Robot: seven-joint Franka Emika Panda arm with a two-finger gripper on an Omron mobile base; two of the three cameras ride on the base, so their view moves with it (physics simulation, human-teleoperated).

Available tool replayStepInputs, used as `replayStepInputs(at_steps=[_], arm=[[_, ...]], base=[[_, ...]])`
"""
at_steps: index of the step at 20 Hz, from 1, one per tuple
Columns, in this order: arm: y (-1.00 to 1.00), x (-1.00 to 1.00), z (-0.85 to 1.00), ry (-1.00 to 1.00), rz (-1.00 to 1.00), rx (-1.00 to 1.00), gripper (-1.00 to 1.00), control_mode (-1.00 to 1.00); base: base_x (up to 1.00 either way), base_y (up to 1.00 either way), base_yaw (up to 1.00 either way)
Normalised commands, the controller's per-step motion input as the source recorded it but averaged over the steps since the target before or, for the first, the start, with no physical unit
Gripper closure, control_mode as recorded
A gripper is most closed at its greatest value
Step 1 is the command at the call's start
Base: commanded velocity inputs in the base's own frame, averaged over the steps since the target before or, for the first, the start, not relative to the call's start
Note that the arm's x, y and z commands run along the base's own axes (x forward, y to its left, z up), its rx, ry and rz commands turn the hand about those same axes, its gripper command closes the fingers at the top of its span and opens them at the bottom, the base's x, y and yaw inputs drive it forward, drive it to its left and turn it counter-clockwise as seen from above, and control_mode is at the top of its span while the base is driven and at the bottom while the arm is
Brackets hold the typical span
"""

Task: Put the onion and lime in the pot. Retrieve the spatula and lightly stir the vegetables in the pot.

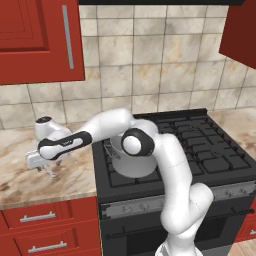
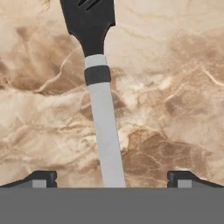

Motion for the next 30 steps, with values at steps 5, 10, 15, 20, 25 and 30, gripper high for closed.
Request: replayStepInputs(at_steps=[5, 10, 15, 20, 25, 30], arm=[[0.0, 0.0, -0.3, 0.03, 0.0, 0.0, -1.0, -1.0], [0.0, 0.0, -0.4, 0.06, 0.0, 0.0, -1.0, -1.0], [0.0, 0.0, -0.11, 0.01, 0.0, 0.0, -1.0, -1.0], [0.0, -0.06, -0.06, 0.02, 0.0, 0.0, 1.0, -1.0], [0.0, 0.0, -0.07, 0.05, 0.0, 0.0, 1.0, -1.0], [0.0, -0.01, -0.09, 0.06, 0.0, 0.0, 1.0, -1.0]], base=[[0.0, 0.0, 0.0], [0.0, 0.0, 0.0], [0.0, 0.0, 0.0], [0.0, 0.0, 0.0], [0.0, 0.0, 0.0], [0.0, 0.0, 0.0]])
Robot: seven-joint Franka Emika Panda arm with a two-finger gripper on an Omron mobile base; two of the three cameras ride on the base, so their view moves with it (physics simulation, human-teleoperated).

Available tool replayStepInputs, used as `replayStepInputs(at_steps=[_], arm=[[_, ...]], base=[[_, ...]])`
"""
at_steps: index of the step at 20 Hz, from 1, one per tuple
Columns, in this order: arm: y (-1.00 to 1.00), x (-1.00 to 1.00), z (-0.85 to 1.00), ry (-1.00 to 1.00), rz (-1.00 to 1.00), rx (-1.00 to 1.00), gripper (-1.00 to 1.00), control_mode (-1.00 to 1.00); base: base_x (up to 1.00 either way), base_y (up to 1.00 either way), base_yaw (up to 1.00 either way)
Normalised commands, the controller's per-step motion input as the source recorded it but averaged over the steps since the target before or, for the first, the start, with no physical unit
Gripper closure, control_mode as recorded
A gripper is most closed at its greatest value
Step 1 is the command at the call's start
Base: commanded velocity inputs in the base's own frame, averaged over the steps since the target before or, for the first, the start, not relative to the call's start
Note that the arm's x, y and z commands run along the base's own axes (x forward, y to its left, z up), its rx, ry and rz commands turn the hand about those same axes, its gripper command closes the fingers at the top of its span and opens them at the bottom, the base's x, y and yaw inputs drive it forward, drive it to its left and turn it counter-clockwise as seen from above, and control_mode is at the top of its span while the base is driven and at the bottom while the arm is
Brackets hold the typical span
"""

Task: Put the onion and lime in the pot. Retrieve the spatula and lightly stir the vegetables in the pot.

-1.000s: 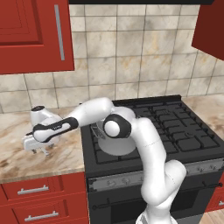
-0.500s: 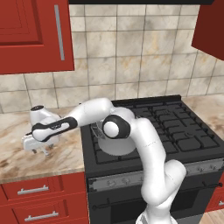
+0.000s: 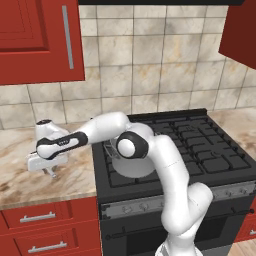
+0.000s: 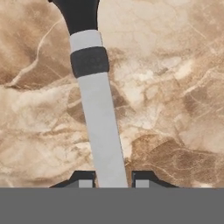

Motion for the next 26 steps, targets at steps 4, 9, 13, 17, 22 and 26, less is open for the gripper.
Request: replayStepInputs(at_steps=[4, 9, 13, 17, 22, 26], arm=[[0.0, -0.14, -0.08, 0.01, 0.0, 0.0, 1.0, -1.0], [-0.24, -0.67, 0.13, 0.0, 0.0, 0.0, 1.0, -1.0], [-0.56, -0.86, 0.37, -0.01, 0.0, 0.01, 1.0, -1.0], [-0.74, -0.86, 0.4, -0.04, 0.0, 0.02, 1.0, -1.0], [-0.85, -0.81, 0.5, -0.02, 0.02, 0.0, 1.0, -1.0], [-0.7, -0.68, 0.83, 0.0, 0.1, 0.0, 1.0, -1.0]], base=[[0.0, 0.0, 0.0], [0.0, 0.0, 0.0], [0.0, 0.0, 0.0], [0.0, 0.0, 0.0], [0.0, 0.0, 0.0], [0.0, 0.0, 0.0]])
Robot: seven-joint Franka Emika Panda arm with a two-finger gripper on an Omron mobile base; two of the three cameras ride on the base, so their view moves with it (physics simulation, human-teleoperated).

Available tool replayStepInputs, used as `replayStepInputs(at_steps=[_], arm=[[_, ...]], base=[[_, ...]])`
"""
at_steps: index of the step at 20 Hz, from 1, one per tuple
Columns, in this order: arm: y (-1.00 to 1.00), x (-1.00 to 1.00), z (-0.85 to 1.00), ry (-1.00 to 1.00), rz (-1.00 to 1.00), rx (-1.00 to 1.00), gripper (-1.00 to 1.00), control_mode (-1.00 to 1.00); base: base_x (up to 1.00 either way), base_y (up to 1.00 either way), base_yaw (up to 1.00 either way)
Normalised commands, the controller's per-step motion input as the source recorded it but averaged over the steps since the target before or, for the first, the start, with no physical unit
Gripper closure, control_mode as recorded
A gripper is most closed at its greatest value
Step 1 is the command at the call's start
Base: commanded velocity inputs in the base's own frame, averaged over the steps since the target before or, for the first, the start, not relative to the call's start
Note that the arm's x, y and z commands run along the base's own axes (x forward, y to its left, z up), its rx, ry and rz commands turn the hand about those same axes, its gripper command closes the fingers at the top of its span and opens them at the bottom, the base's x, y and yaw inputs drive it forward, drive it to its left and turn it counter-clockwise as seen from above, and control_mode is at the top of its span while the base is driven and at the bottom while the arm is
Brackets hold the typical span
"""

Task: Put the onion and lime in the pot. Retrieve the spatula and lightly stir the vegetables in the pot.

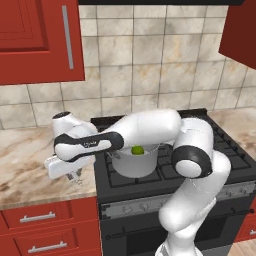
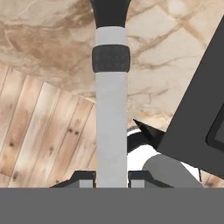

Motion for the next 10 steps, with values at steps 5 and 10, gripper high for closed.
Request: replayStepInputs(at_steps=[5, 10], arm=[[-0.53, -0.62, 0.99, 0.0, 0.18, 0.0, 1.0, -1.0], [-0.58, -0.34, 0.77, 0.1, 0.27, -0.11, 1.0, -1.0]], base=[[0.0, 0.0, 0.0], [0.0, 0.0, 0.0]])
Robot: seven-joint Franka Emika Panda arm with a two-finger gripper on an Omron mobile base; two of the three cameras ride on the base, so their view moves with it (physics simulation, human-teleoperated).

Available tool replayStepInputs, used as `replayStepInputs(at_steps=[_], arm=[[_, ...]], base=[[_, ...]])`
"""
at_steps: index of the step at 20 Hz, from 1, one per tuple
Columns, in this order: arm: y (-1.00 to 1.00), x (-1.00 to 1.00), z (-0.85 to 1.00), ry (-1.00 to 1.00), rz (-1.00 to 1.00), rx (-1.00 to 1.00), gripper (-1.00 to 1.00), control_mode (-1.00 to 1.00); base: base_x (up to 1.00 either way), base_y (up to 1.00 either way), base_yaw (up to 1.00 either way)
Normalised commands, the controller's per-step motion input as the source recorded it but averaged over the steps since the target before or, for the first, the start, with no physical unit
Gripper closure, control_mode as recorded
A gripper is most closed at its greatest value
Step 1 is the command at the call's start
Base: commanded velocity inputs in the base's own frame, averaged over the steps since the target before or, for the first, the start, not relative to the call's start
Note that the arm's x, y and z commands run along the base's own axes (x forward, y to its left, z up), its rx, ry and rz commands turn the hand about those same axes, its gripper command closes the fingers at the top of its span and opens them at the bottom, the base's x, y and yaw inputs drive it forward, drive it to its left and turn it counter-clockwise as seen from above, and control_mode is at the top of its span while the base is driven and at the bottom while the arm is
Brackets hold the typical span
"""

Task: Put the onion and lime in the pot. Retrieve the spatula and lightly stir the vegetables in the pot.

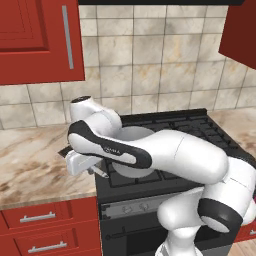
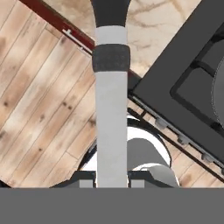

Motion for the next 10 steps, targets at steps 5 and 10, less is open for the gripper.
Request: replayStepInputs(at_steps=[5, 10], arm=[[-0.71, 0.0, 0.63, 0.13, 0.3, -0.09, 1.0, -1.0], [-0.9, 0.0, 0.48, 0.02, 0.22, 0.0, 1.0, -1.0]], base=[[0.0, 0.0, 0.0], [0.0, 0.0, 0.0]])
